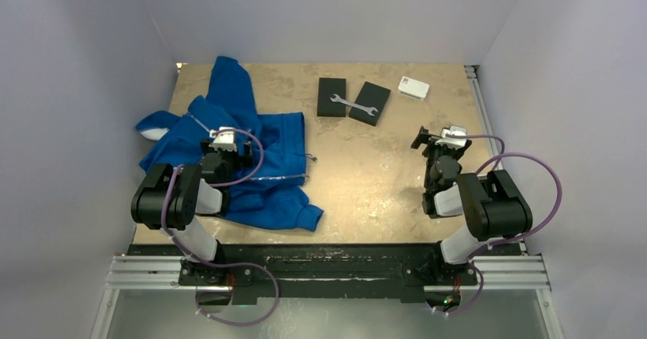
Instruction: Zip up the jacket
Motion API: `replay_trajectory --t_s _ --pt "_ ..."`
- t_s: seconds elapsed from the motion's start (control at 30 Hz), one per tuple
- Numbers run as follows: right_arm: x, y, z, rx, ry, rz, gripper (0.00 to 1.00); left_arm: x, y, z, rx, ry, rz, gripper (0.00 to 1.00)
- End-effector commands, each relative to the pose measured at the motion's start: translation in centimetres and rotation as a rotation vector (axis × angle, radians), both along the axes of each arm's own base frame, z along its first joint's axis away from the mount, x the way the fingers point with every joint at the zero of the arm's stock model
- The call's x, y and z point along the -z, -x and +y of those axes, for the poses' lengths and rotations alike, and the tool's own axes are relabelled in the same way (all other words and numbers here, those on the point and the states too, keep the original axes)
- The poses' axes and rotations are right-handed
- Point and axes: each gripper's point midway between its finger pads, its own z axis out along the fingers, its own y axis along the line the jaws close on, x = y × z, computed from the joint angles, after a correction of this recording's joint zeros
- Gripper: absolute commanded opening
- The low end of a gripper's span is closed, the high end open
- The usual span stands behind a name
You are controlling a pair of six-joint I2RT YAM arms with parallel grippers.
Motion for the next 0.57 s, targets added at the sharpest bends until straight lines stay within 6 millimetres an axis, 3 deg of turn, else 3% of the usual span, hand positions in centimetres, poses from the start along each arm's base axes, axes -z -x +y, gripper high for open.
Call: replay_trajectory --t_s 0.0,0.53 --pt "-2.01 -0.07 0.1 -0.008 0.0 -0.072 0.99 -1.11 -0.61 0.07 -0.012 0.018 -0.033 0.99" --pt "-1.99 -0.08 0.1 -0.008 0.0 -0.071 0.99 -1.02 -0.65 0.07 -0.012 0.016 -0.029 0.99"
